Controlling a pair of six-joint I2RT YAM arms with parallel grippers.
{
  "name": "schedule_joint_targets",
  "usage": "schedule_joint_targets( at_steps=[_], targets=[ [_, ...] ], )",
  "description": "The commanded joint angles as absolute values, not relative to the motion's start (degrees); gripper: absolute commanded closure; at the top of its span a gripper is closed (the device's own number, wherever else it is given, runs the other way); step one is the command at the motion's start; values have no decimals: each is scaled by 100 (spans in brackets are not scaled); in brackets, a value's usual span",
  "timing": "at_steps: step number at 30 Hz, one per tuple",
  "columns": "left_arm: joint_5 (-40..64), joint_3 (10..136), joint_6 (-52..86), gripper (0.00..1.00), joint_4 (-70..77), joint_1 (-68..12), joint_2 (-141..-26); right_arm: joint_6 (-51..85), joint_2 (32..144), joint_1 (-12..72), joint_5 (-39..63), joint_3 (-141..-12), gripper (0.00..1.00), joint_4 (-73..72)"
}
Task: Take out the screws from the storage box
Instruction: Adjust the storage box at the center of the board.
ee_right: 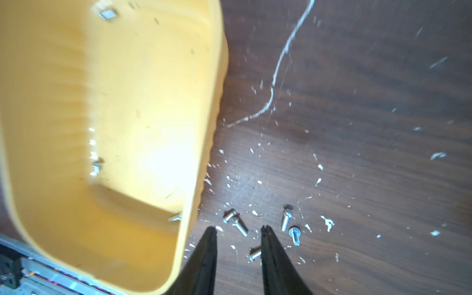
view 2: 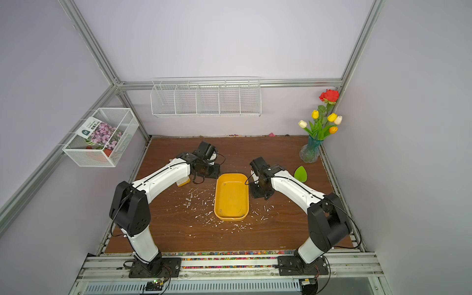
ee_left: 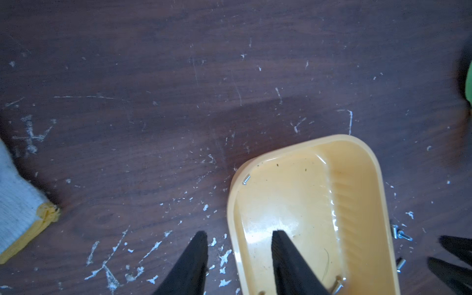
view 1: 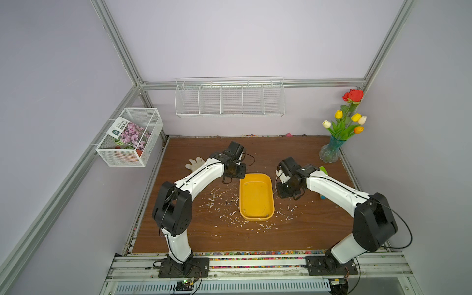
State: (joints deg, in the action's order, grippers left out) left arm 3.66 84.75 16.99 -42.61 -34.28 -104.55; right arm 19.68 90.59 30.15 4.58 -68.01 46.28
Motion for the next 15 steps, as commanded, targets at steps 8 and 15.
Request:
schedule_joint_targets(
  at_steps=[8,15],
  targets=[
    [638,8173,1484,53,-4054,-3463,-10961,1881,8706,3050,299,-7067,65,5069],
    [870,8453,1418,82,-4216,-3410,-11367,1841,8707,3050,324,-7178,66,5080]
  ],
)
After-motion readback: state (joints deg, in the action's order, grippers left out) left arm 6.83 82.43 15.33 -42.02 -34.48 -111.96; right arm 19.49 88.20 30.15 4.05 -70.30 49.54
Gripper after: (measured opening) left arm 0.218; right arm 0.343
